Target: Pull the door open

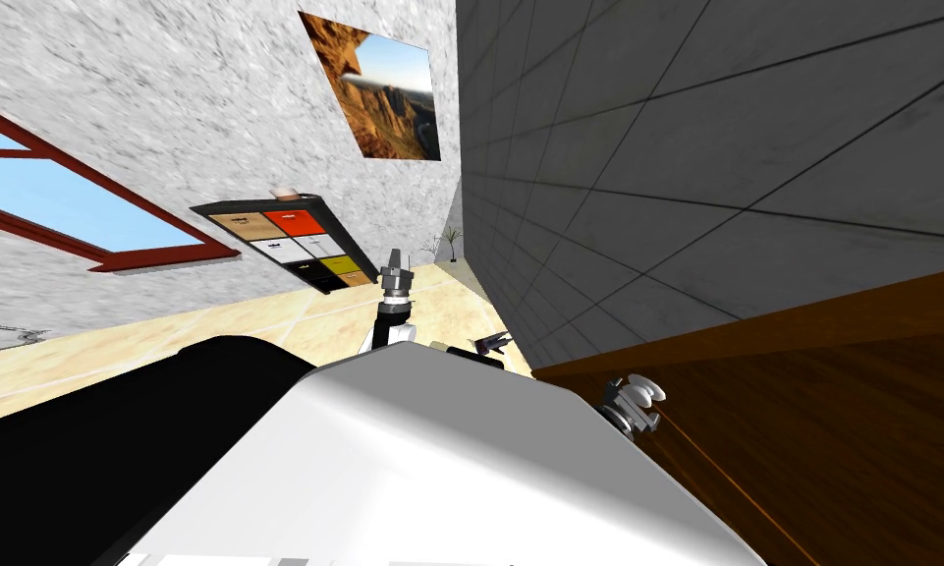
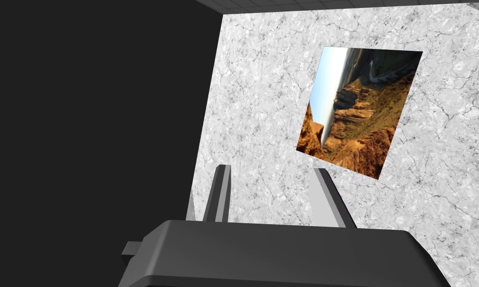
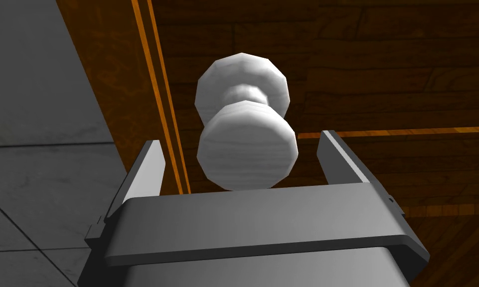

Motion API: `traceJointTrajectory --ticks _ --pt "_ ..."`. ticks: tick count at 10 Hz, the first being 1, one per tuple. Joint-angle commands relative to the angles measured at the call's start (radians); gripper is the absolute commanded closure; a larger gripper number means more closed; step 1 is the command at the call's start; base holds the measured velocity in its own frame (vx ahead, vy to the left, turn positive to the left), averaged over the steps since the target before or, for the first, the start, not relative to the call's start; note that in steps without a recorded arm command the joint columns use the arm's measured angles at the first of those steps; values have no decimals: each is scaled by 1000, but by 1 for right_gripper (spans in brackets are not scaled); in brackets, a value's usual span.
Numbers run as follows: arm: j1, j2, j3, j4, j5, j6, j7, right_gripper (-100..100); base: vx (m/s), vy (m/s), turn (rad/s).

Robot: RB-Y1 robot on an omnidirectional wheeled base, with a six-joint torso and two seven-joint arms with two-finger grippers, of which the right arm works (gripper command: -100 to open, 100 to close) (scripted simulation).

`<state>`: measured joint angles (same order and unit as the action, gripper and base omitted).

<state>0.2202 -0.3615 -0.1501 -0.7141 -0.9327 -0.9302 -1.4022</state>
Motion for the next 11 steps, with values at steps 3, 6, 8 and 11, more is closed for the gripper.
traceJointTrajectory --ticks 3,6,8,11 --pt "0 0 0 0 0 0 0 -100 0 2 -5" --pt "-21 -13 19 29 16 -3 -24 -100 -59 52 -82" --pt "-44 -28 40 60 34 -6 -50 -100 16 36 -171" --pt "-48 -31 44 66 37 -6 -55 -100 62 -77 34"
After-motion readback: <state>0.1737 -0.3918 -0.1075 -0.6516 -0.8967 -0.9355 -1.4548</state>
